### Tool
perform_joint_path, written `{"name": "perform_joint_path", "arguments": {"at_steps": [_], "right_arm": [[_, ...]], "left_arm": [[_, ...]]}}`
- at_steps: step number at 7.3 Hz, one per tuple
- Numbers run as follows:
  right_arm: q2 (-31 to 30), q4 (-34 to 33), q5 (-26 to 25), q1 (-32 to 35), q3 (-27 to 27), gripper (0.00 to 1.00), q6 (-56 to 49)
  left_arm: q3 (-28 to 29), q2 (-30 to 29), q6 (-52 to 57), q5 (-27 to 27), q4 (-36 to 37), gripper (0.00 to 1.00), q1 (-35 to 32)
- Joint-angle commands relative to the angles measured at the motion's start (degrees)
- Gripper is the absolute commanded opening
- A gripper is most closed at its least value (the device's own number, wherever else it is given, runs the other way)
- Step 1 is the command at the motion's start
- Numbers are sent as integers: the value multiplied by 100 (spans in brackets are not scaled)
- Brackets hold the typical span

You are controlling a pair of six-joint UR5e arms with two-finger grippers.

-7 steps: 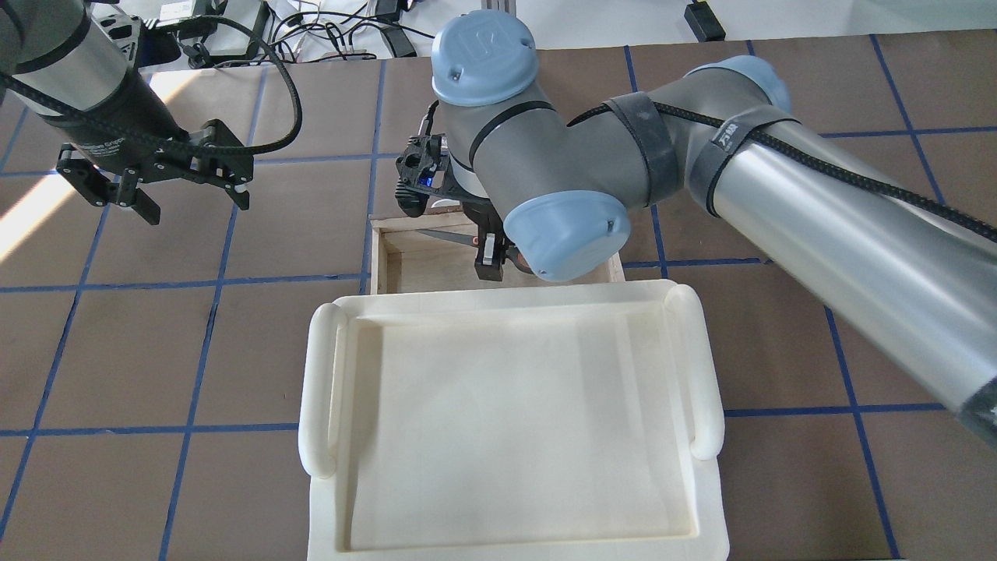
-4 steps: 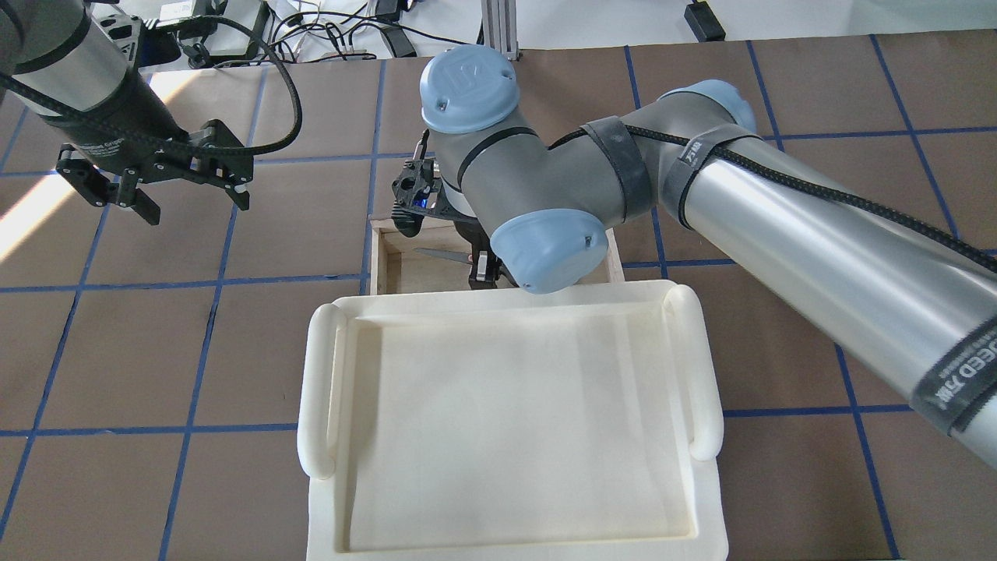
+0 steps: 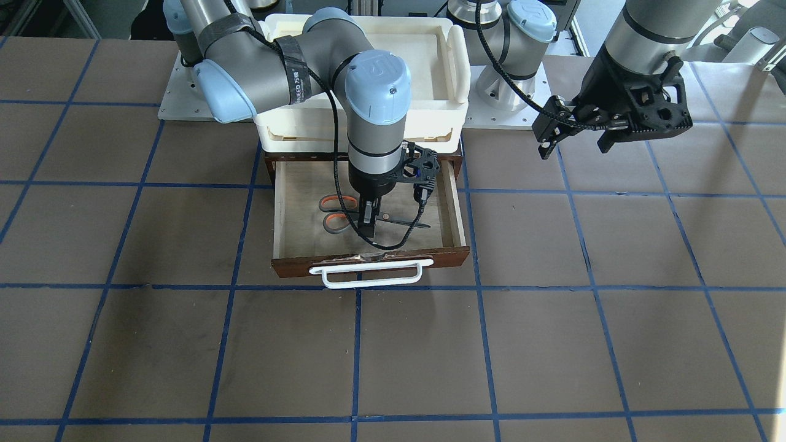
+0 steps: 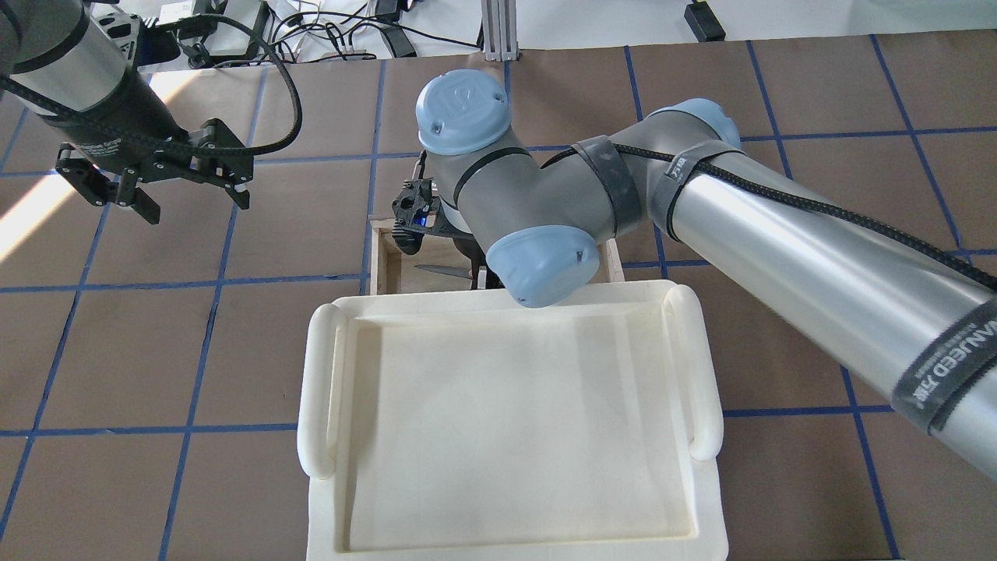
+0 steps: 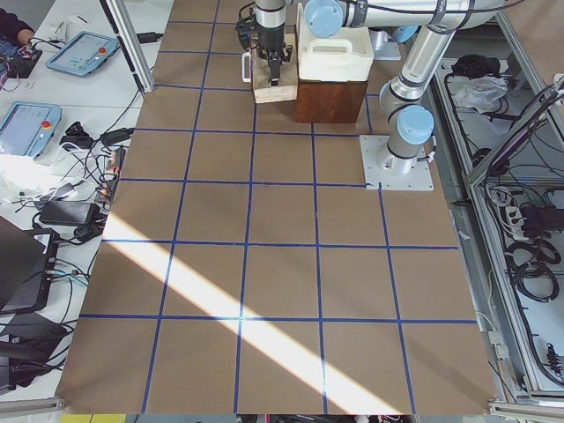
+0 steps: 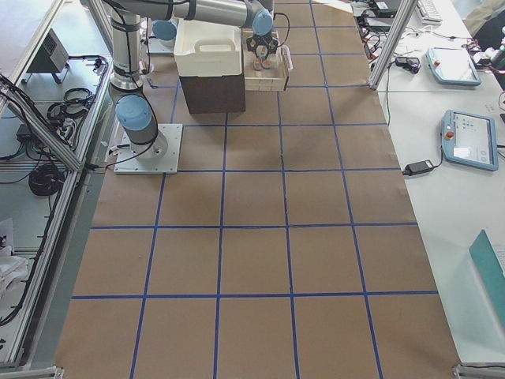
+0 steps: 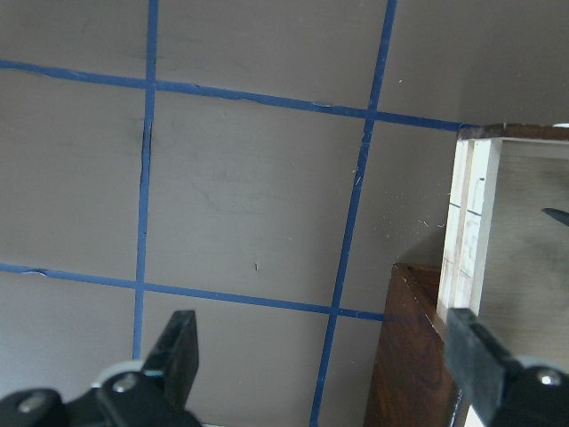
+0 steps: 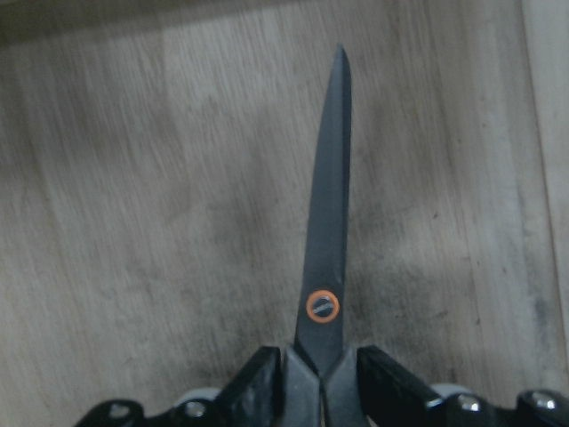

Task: Put scissors in drawer and close it
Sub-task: 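Lower the scissors into the open drawer with the right gripper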

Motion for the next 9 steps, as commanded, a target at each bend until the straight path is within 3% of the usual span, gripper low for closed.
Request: {"name": "perform_joint_path", "arguments": {"at_steps": [1,6,7,8,9], "right_arm": [[57,-120,4,3,105,0,12],[225,-375,-14,91,123,0,47],[208,-366,-14,91,123,25,56],[190,-375,4,91,123,95,82],[77,-297,-22,91,114,100,48]], "left_arm": [[0,3,-6,-8,-1,100,-1],[0,12,-6,-17,-9,100,-1],[-17,29,-15,-9,-18,100,-10],[-35,64,-15,-9,-18,100,-10],[-35,64,-23,-52,34,100,-2]]}}
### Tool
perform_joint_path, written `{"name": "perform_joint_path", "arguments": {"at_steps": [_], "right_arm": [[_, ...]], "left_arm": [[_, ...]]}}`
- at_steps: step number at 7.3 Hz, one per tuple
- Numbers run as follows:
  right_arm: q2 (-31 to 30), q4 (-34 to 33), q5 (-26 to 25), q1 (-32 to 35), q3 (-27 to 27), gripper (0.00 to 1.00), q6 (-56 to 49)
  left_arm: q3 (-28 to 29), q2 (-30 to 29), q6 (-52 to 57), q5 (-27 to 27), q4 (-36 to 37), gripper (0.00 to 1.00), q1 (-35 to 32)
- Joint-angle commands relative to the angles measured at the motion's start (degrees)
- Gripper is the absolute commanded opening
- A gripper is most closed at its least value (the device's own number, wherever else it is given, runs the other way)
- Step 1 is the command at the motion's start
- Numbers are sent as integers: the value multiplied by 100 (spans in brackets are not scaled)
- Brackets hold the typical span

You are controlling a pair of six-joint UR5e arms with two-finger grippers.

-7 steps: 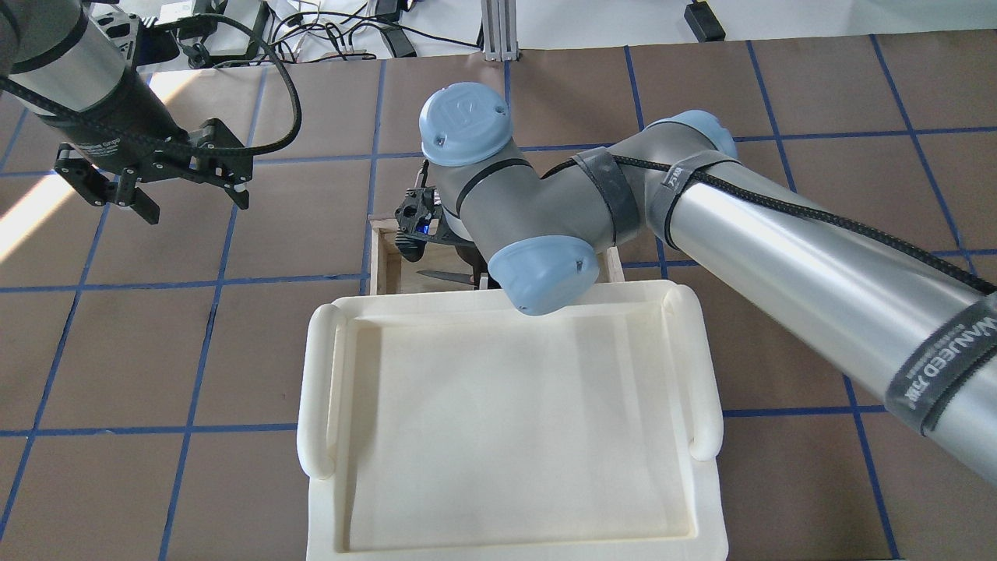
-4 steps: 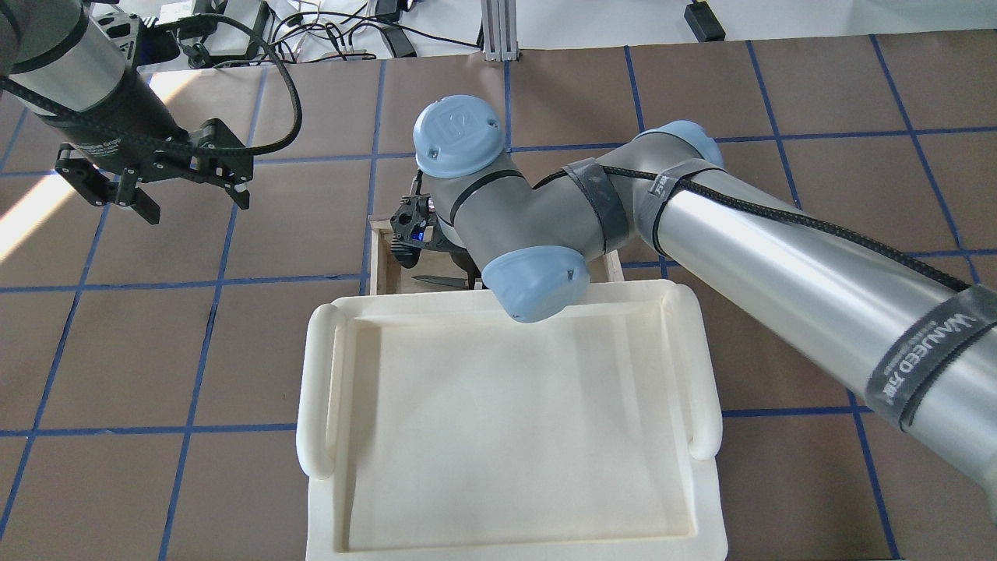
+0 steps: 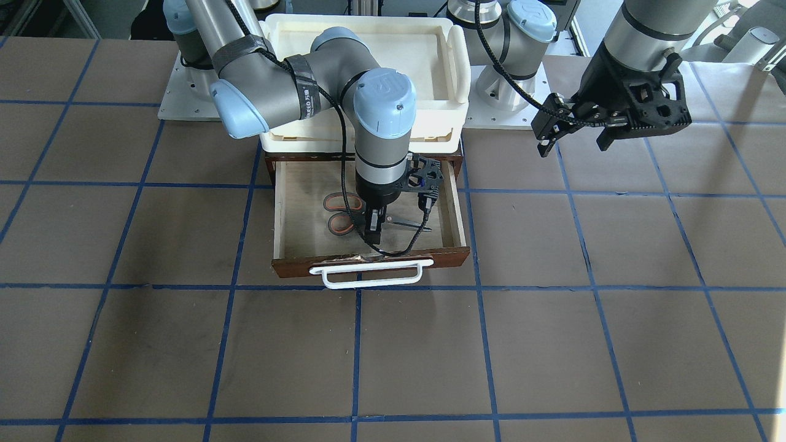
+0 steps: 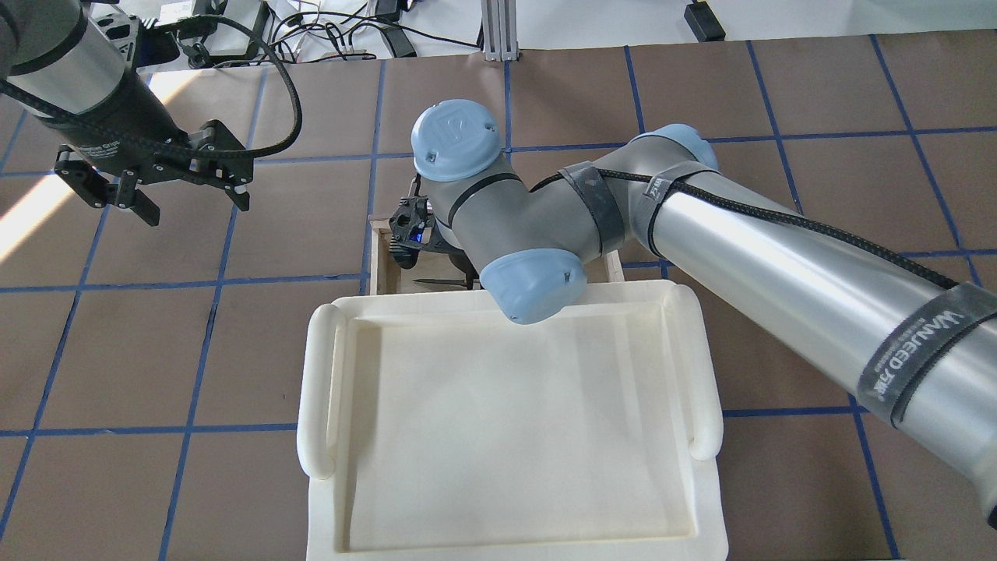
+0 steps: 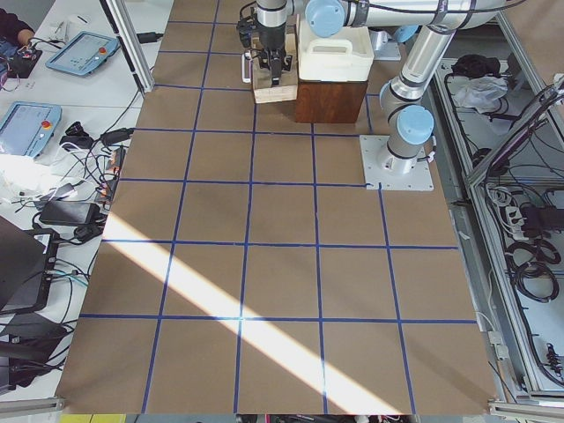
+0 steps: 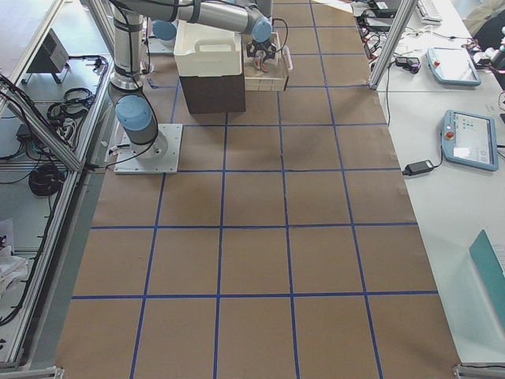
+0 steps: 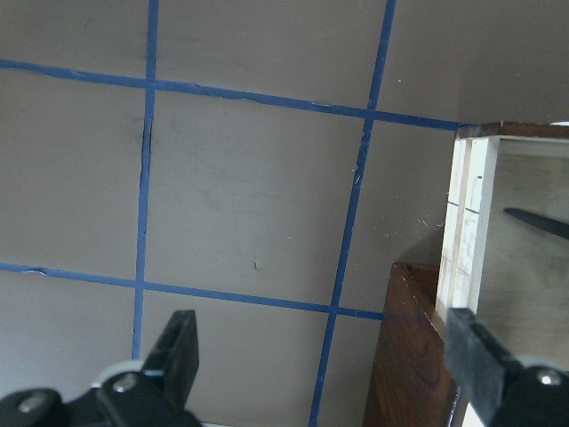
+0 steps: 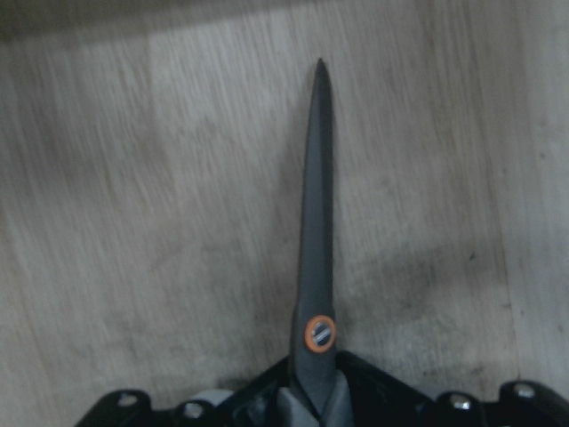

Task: Put scissors in drawer and close it
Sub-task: 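Open the right gripper and raise it away from the drawer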

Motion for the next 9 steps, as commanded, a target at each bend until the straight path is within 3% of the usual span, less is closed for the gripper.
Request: {"name": "perform_joint_path", "arguments": {"at_steps": [1,4,6,9], "right_arm": [[-246,174,-32,-17,-69,100,-51],[-844,1385,-24,-323,-796,100,-112],[-871,1606,3,-797,-1062,100,-121],[-1527,2159,-6,-1395,-1080,100,-35]], "left_arm": [[1,13,1,1,57,100,6],[71,-197,-8,10,267,100,93],[89,-258,1,-33,321,100,198],[89,-715,45,-69,1356,100,-11]]}}
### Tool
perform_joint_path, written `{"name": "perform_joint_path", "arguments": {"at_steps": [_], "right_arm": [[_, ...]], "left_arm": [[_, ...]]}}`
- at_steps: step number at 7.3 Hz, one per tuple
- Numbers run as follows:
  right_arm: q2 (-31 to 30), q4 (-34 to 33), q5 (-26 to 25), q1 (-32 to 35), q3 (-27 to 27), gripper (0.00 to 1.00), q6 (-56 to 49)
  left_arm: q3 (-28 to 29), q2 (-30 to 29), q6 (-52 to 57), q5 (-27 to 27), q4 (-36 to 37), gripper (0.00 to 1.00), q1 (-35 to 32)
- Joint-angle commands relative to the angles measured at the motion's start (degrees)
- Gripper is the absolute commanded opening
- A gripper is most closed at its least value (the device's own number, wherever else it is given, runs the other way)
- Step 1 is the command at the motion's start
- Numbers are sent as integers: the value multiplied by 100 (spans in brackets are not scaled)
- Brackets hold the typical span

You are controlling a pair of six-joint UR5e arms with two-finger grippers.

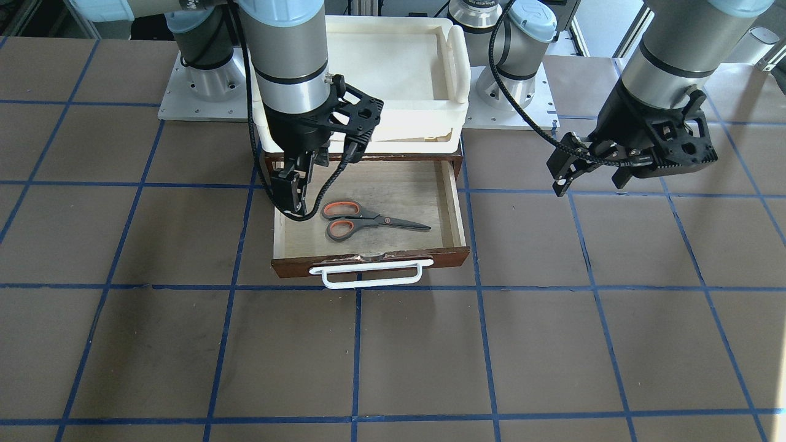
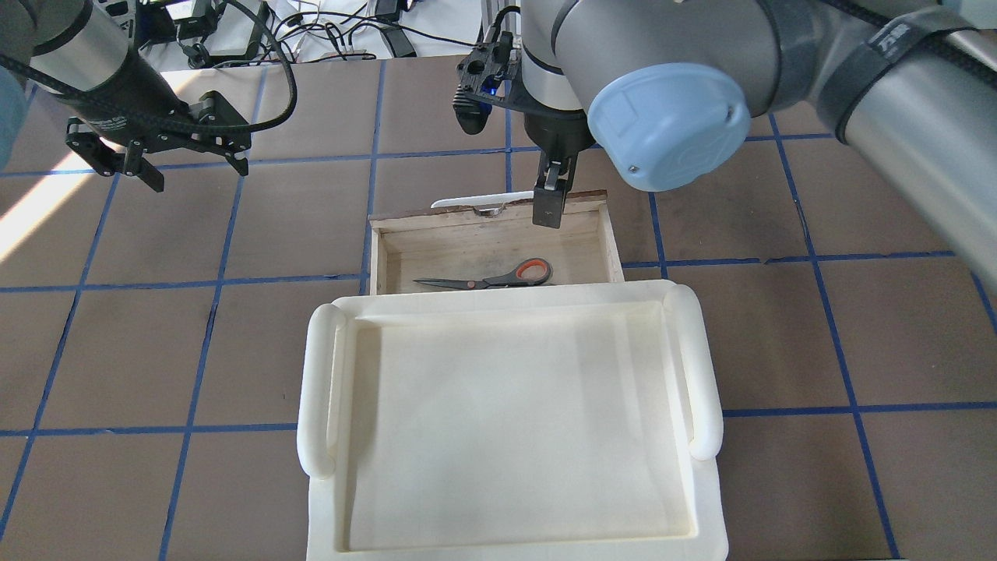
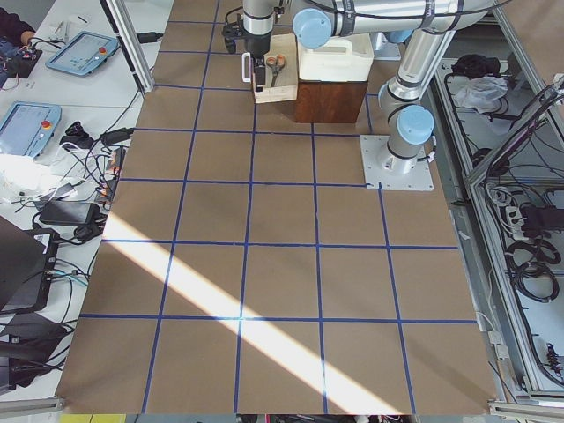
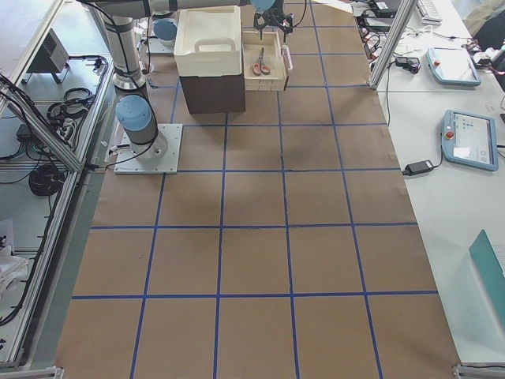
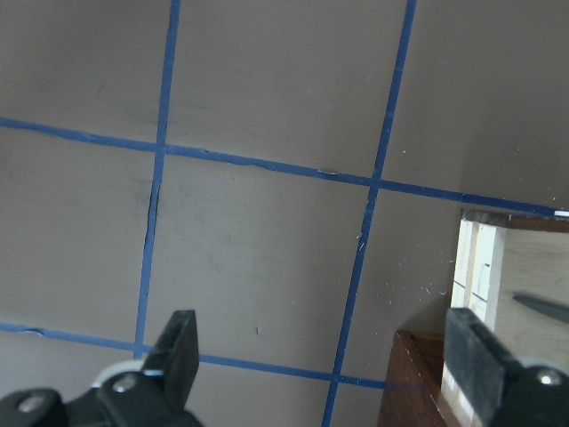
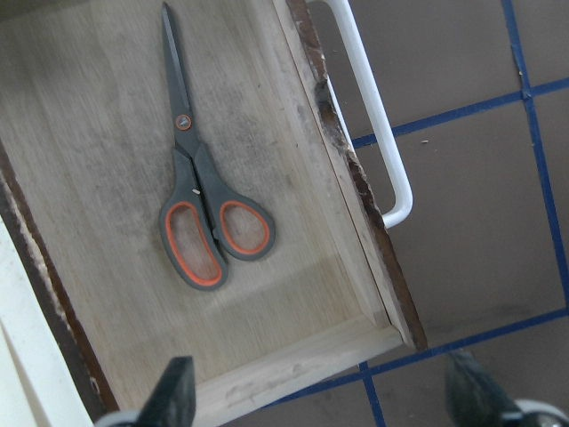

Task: Put scissors in drawer and close it
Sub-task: 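Open the right gripper and raise it away from the drawer, then move the left gripper over the drawer's white handle while the right arm withdraws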

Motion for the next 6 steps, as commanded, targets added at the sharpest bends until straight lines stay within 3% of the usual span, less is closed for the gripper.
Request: {"name": "perform_joint_path", "arguments": {"at_steps": [1,4,6], "right_arm": [[-592,344,2,-675,10,100,420],[-892,729,-94,-1503,19,100,3060],[-1033,1161,-94,-1768,19,100,4085]], "left_arm": [[20,-394,2,-1,720,100,-383],[668,-1254,-294,-45,995,100,-859],[740,-1869,-596,-89,1810,100,-1272]]}}
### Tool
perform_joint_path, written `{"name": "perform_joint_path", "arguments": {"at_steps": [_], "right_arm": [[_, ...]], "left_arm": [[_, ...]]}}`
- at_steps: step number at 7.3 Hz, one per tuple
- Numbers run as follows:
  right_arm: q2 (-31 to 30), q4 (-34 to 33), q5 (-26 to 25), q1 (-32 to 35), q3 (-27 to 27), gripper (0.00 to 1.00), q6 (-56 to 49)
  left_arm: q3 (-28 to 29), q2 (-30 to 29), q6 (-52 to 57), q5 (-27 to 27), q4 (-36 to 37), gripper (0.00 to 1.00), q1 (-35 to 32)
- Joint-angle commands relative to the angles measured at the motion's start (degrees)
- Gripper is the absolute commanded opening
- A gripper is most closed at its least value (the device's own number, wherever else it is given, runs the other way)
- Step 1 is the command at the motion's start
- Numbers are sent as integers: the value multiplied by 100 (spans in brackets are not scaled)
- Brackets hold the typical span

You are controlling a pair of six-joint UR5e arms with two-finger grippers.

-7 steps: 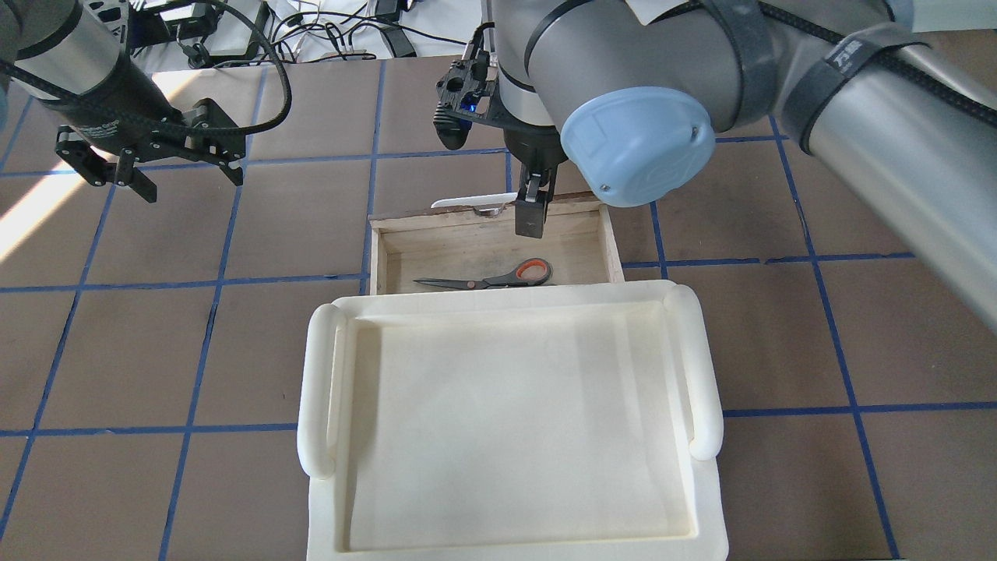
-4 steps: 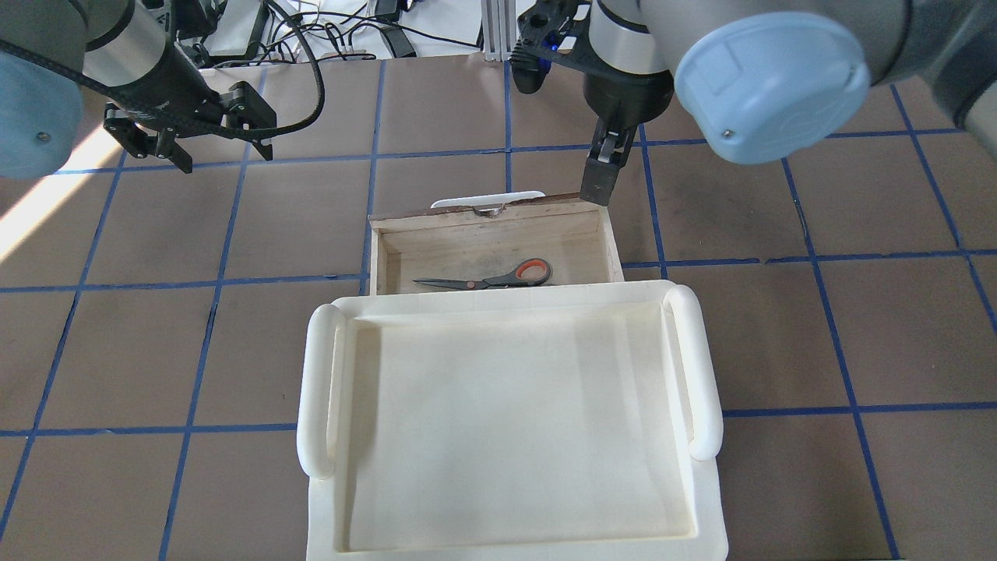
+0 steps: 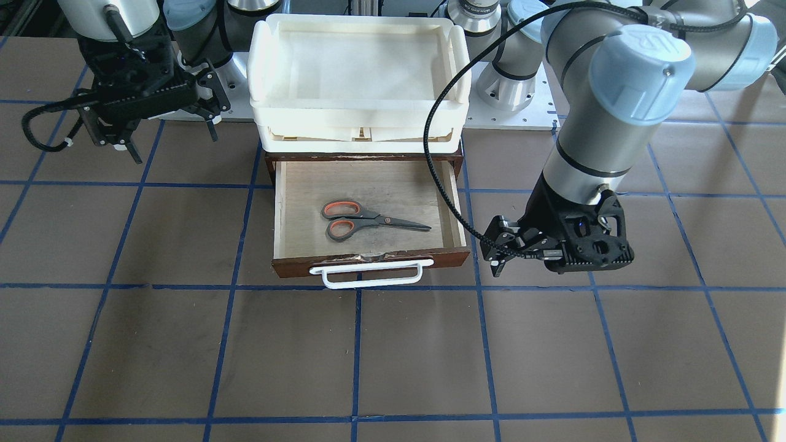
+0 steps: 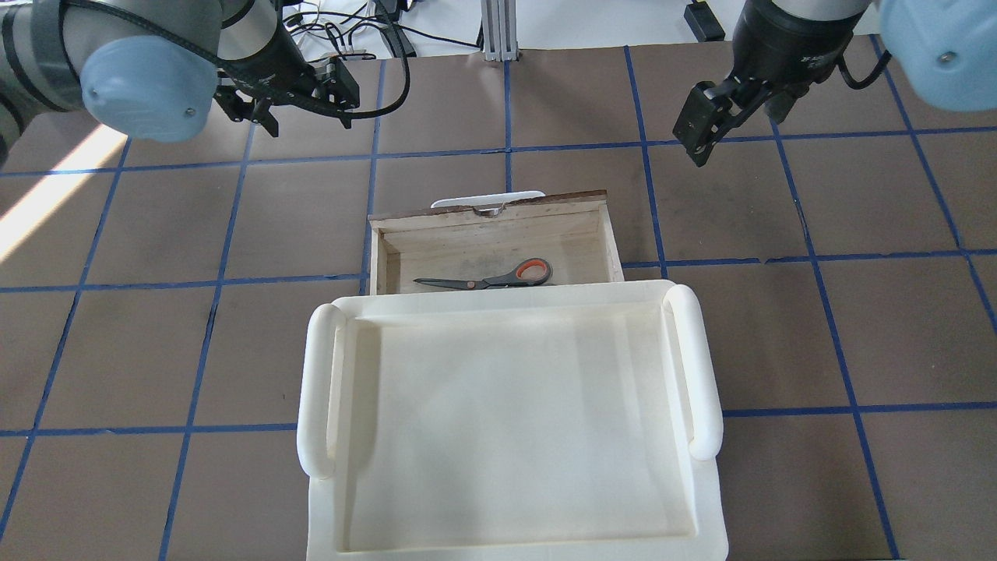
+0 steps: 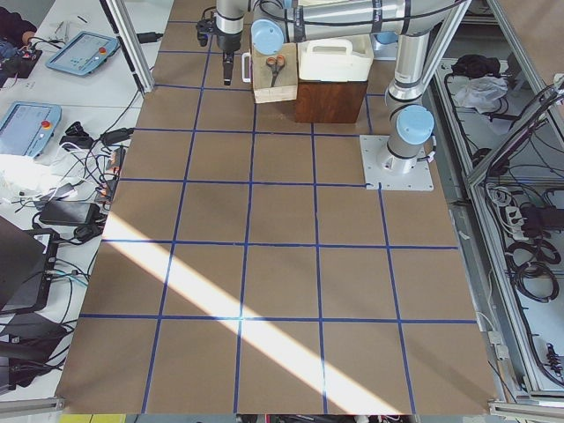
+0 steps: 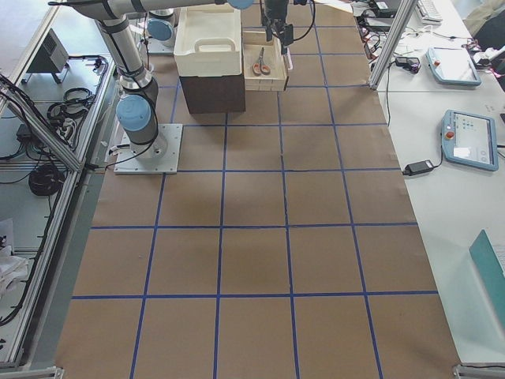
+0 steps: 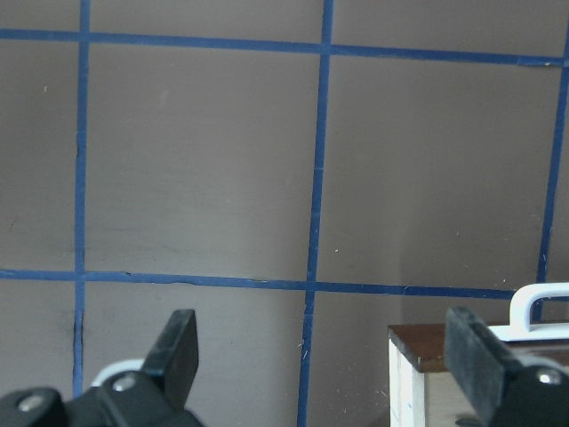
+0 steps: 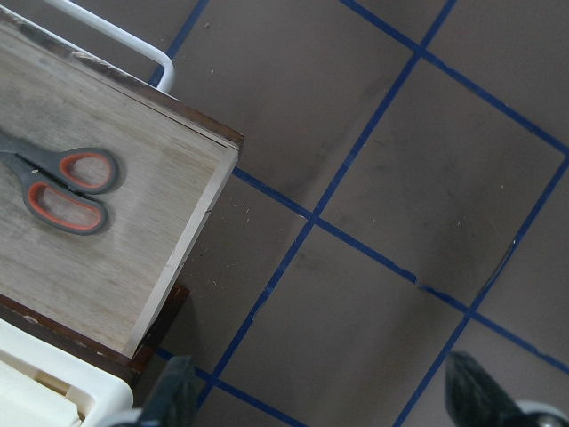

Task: Put scissors in drawer and close it
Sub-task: 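Move the left gripper over the drawer's white handle while the right arm withdraws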

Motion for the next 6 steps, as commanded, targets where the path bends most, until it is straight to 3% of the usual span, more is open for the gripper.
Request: {"name": "perform_joint_path", "arguments": {"at_steps": [1,3,6], "right_arm": [[-120,237,16,-221,0,100,1152],[-137,176,409,-256,0,100,1796],[-138,159,446,-256,0,100,1764]], "left_arm": [[116,-660,-367,-21,680,100,-408],[353,-1170,-1088,40,823,100,-830],[372,-1672,-1512,5,1123,100,-1156]]}}
